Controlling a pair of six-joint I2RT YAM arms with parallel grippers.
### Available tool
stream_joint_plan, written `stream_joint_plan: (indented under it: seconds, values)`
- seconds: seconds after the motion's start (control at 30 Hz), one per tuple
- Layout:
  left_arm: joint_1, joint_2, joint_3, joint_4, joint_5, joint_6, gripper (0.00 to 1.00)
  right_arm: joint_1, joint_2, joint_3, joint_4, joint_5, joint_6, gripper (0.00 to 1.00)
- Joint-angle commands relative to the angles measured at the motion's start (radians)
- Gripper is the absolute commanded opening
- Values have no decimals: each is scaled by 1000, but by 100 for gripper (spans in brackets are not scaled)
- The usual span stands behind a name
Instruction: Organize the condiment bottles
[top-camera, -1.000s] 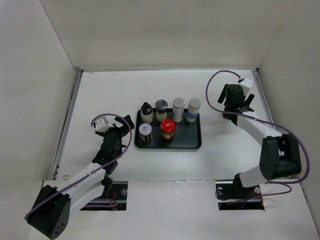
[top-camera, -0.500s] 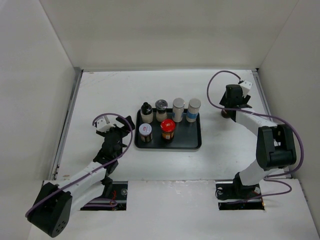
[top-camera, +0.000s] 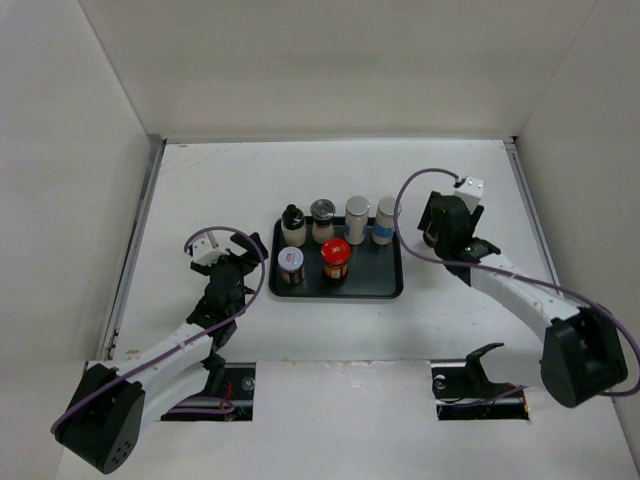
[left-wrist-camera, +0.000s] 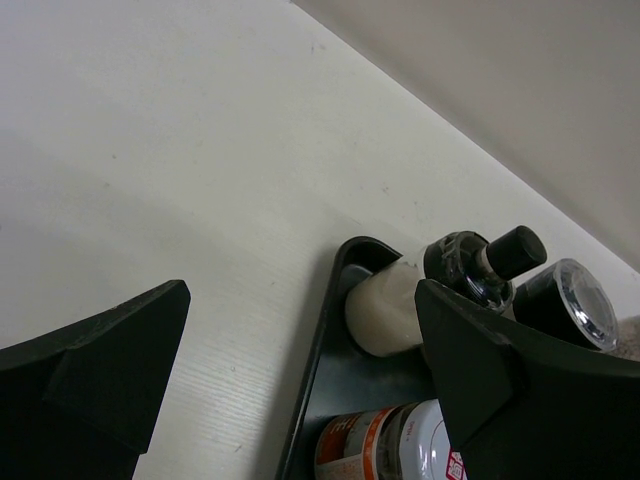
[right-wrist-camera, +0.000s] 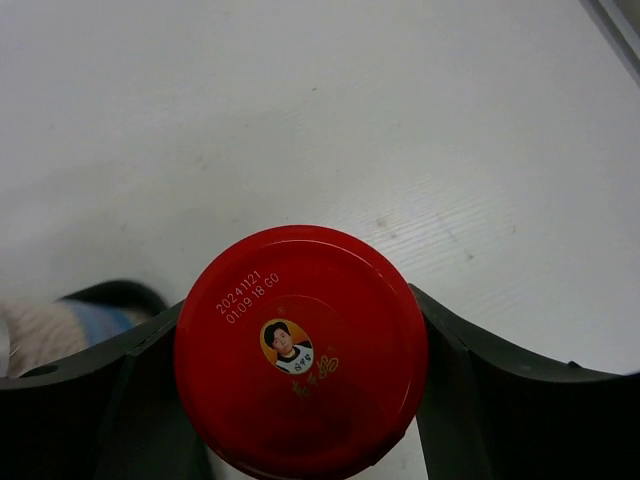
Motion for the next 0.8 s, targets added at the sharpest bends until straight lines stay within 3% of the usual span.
stream_joint_plan:
  seconds: [0.0, 0.2, 0.37, 0.77]
  values:
    - [-2, -4, 38, -7, -30, -9, 100, 108, -106, -30, 83, 112, -11, 52]
    - [-4, -11, 41, -13, -41, -9, 100, 322, -213, -77, 34, 178, 10, 51]
    - [-8, 10, 46, -13, -59, -8, 100, 458, -194, -38, 49, 169, 20, 52]
    - [-10, 76, 135, -148, -141, -6, 100, 568, 13, -38, 231, 105, 66, 56]
